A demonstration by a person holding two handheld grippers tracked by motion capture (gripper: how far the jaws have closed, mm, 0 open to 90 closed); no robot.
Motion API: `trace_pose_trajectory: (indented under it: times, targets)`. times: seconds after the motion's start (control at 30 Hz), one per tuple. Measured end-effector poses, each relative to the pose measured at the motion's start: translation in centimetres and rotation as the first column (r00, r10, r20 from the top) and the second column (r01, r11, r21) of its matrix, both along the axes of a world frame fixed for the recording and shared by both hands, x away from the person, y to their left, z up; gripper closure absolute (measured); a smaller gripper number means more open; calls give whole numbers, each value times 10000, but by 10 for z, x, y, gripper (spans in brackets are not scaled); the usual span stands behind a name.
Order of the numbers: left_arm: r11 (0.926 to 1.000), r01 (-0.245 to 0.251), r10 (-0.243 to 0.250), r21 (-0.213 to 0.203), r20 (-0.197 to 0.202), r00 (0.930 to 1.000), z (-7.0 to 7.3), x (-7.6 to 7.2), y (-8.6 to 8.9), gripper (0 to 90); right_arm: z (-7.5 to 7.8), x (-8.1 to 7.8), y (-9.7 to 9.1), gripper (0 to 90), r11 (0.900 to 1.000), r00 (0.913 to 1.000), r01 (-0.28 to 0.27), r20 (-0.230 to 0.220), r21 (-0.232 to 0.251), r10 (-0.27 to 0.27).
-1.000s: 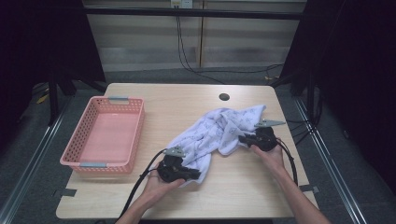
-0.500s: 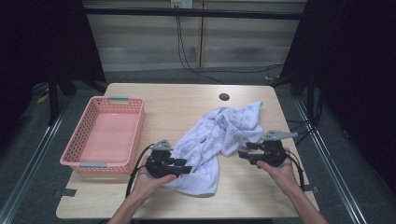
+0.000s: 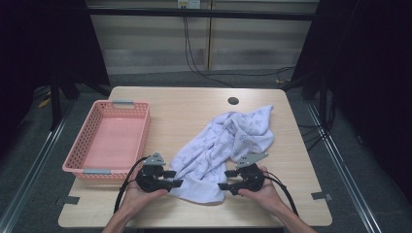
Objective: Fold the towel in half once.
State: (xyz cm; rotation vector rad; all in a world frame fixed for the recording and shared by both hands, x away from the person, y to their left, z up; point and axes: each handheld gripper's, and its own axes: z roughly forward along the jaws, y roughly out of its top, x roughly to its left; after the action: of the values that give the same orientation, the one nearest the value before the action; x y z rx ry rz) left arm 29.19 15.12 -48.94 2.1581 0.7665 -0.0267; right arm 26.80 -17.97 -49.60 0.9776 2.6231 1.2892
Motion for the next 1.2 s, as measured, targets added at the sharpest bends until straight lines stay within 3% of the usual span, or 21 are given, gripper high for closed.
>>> trace_pose_trajectory:
  times: [0.1,0.17,0.2,0.23,0.33,0.37,0.4,0.47,0.5,0.53,0.57,0.63,0.7,0.77,0.87,0.93,0.97,1.0,1.03,1.1,1.2]
  targets:
    - [9990,76,-86,445,219,9997,-2,-2,-3,637,-8,-5,7,403,9986,9994,-263,225,-468,273]
    - [9985,120,-127,530,139,9998,-2,-2,-4,747,-7,-6,9,423,9975,9987,-313,392,-635,338]
    - [9969,311,-312,727,11,9995,-4,-3,-7,747,-7,-7,10,455,9971,9982,-301,492,-702,336]
    - [9977,334,-332,591,-47,9994,-4,-2,-7,815,-8,-9,12,590,9965,9972,-369,616,-746,415]
    - [9996,285,-284,47,-117,9995,1,-1,-4,844,-6,-9,10,800,9972,9980,-431,442,-614,459]
    - [9996,285,-284,47,-117,9995,1,-1,-4,847,-6,-9,10,800,9972,9980,-431,442,-614,459]
    - [9983,124,-133,-577,-156,9998,7,-1,1,850,-1,-7,4,863,9987,9987,-287,406,-427,305]
    - [9961,34,-46,-883,-138,9999,10,-1,4,852,2,-5,-2,870,9998,9991,-146,394,-161,153]
    - [9928,-70,56,-1193,-122,9999,13,0,7,852,12,-3,-15,879,9997,9983,243,518,97,-248]
    - [9812,-383,365,-1892,-126,9993,20,3,13,853,17,-2,-23,882,9987,9970,473,604,197,-484]
    - [9812,-383,365,-1892,-126,9993,20,3,13,855,17,-2,-23,882,9987,9970,473,604,197,-484]
    - [9667,-774,778,-2440,-77,9969,29,7,20,857,31,1,-47,885,9917,9886,1212,850,423,-1245]
    - [9622,-826,841,-2596,-53,9964,31,8,21,858,36,2,-56,886,9888,9852,1409,918,488,-1449]
    - [9572,-865,888,-2762,-43,9960,35,9,22,859,46,3,-72,887,9803,9744,1886,1134,578,-1942]
    - [9420,-853,839,-3246,-184,9963,38,8,19,859,63,4,-94,886,9685,9575,2396,1480,684,-2474]
    - [9405,-693,682,-3325,-151,9976,39,6,14,859,84,4,-111,886,9588,9408,2686,1885,924,-2817]
    - [9351,-609,541,-3492,-292,9981,38,5,11,859,84,4,-111,886,9588,9408,2686,1885,924,-2817]
    - [9385,-566,485,-3407,-323,9983,37,4,7,857,89,3,-113,886,9591,9366,2702,2078,840,-2820]
    - [9549,-566,480,-2916,-368,9982,30,2,1,854,92,1,-114,887,9603,9357,2675,2164,791,-2785]
    - [9604,-529,397,-2735,-539,9978,25,1,1,838,89,-1,-113,886,9651,9425,2541,2077,629,-2617]
    - [9738,-680,522,-2171,-778,9956,14,-3,8,830,71,-6,-107,882,9768,9646,2141,1556,84,-2128]
